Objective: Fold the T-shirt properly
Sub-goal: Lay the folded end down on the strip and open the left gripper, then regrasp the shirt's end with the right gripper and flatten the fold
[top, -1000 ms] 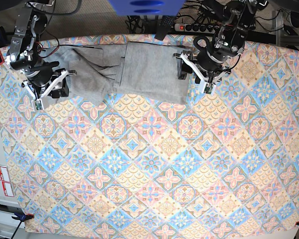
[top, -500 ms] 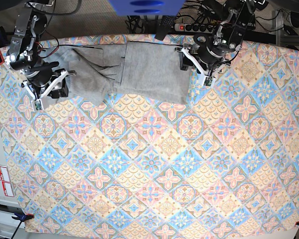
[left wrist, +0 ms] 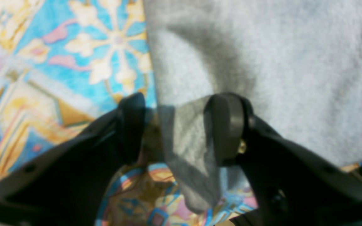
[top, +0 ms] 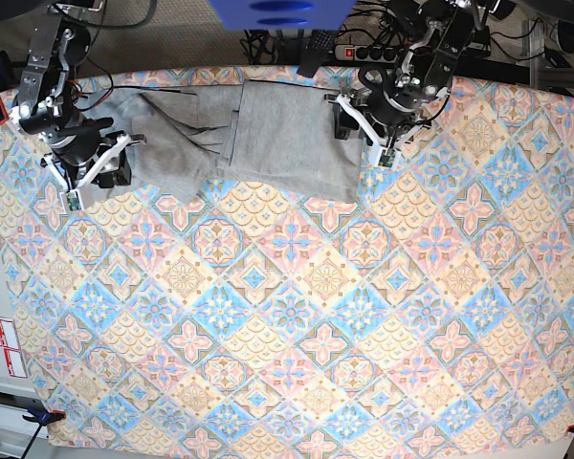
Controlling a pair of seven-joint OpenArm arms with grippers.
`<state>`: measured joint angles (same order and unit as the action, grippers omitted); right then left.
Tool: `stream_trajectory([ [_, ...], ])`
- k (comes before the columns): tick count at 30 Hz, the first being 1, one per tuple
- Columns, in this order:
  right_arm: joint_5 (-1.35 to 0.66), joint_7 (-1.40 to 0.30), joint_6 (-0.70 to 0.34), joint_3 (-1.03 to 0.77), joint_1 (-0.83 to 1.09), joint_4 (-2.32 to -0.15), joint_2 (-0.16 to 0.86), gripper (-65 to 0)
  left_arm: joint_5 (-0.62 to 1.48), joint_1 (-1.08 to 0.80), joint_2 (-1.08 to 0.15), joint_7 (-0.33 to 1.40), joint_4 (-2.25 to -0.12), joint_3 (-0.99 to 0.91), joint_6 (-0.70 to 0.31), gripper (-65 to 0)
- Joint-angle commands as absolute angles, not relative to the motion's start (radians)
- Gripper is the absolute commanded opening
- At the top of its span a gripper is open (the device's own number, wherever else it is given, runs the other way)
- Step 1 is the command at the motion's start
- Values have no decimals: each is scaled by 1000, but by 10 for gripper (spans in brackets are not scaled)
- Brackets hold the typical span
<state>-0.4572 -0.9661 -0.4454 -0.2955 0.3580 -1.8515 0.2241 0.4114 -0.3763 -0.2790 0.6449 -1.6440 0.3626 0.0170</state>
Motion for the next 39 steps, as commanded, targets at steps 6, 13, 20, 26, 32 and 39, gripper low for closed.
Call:
stream_trajectory([
  [6,-470,-951,-450,-300,354,-1871,237,-469,433,-364,-280,680,-1646,352,2,-650],
  [13,-470,-952,-450,-297,357,-1871,237,-469,433,-360,-278,680,-1646,174,2,-650],
  [20,-472,-1009,-450,-252,401,-1871,237,-387,433,-394,-305,680,-1647,13,2,-650],
  [26,-472,-1017,-450,-239,398,-1868,237,-372,433,-440,-338,680,-1675,-67,1,-650],
  [32,-473,-1018,-450,-130,340,-1854,237,-372,433,-458,-358,680,-1710,-93,1,-650],
  [39,-473,-1059,-450,-111,240,-1738,237,-372,433,-458,-354,680,-1710,-87,1,-650],
])
